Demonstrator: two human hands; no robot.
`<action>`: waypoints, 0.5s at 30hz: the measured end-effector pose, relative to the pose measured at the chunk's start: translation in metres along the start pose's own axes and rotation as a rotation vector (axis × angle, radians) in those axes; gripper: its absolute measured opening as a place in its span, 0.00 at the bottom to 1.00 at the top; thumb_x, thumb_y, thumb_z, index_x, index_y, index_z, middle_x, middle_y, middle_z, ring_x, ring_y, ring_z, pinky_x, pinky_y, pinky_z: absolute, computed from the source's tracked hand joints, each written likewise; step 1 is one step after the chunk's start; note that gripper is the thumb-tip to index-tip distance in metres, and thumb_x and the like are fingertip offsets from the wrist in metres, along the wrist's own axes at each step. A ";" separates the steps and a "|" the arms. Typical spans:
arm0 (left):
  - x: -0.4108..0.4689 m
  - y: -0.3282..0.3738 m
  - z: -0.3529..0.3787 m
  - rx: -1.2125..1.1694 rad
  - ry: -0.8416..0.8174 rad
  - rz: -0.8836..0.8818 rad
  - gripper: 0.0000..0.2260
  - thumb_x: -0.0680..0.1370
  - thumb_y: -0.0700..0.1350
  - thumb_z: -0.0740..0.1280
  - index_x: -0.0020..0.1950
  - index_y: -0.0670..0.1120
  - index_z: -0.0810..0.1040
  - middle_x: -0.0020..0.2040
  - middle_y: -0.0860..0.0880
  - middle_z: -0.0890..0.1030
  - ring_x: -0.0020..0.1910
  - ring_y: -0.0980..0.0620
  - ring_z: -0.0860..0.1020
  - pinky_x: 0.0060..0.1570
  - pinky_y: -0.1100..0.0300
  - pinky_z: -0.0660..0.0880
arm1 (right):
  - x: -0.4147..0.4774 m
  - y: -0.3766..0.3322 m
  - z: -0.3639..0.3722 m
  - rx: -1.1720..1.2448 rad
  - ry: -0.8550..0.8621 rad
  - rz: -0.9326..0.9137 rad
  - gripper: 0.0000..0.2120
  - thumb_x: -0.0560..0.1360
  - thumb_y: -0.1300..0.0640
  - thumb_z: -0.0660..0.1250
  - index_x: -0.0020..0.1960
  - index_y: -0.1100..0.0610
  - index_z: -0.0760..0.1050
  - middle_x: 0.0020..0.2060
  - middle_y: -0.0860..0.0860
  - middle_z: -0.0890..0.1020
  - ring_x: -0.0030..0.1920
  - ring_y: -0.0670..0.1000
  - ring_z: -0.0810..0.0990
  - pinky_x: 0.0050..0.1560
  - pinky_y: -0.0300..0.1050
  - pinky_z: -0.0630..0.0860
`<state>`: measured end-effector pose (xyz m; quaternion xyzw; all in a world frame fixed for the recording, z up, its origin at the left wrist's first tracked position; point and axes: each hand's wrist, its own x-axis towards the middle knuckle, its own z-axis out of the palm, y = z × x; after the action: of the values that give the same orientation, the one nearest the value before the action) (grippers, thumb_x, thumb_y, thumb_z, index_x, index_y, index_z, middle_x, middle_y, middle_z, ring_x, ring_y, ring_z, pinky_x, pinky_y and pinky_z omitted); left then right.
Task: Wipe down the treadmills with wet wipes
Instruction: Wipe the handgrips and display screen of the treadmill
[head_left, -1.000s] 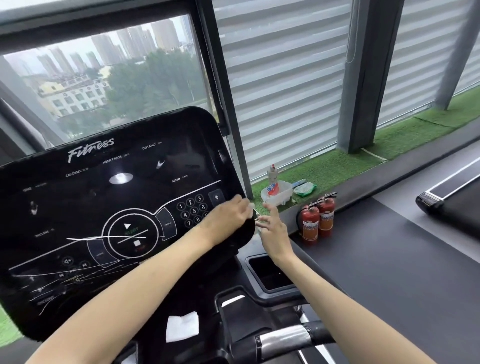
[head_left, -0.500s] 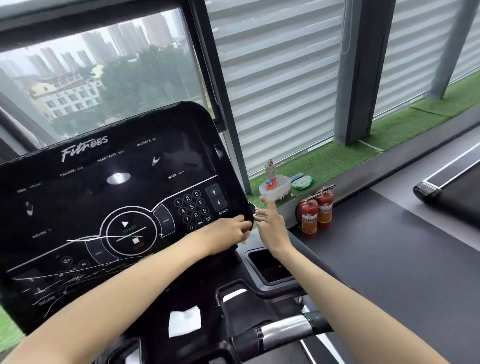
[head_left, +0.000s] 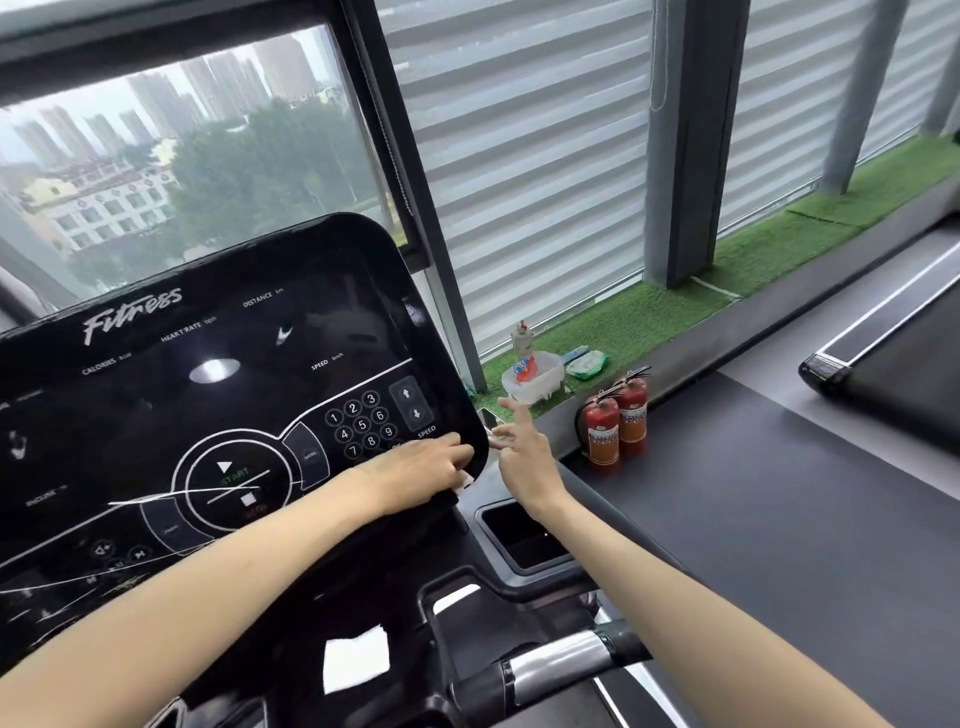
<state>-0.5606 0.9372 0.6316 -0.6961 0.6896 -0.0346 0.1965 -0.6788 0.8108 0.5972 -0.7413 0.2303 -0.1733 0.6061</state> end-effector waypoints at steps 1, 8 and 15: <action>0.004 0.001 -0.003 0.029 0.010 0.012 0.08 0.80 0.46 0.62 0.50 0.43 0.76 0.46 0.49 0.69 0.44 0.50 0.70 0.38 0.59 0.64 | 0.001 0.000 -0.001 0.000 -0.003 0.009 0.34 0.71 0.76 0.51 0.74 0.56 0.61 0.59 0.62 0.75 0.59 0.55 0.78 0.56 0.41 0.72; 0.027 -0.014 -0.044 0.194 0.233 -0.098 0.15 0.58 0.40 0.80 0.41 0.47 0.82 0.37 0.52 0.76 0.39 0.54 0.76 0.31 0.68 0.71 | 0.011 -0.006 -0.005 -0.066 0.043 -0.001 0.34 0.70 0.75 0.53 0.73 0.56 0.61 0.57 0.60 0.76 0.58 0.55 0.76 0.57 0.43 0.70; 0.018 -0.053 -0.073 0.108 0.441 -0.331 0.23 0.60 0.22 0.70 0.50 0.42 0.80 0.42 0.45 0.76 0.42 0.45 0.75 0.33 0.59 0.75 | 0.022 -0.035 0.000 -0.130 0.036 -0.138 0.33 0.70 0.77 0.53 0.71 0.57 0.66 0.64 0.57 0.75 0.66 0.54 0.72 0.61 0.39 0.66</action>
<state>-0.5331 0.9019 0.7123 -0.7636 0.5898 -0.2534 0.0701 -0.6558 0.8045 0.6313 -0.7899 0.2003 -0.2124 0.5393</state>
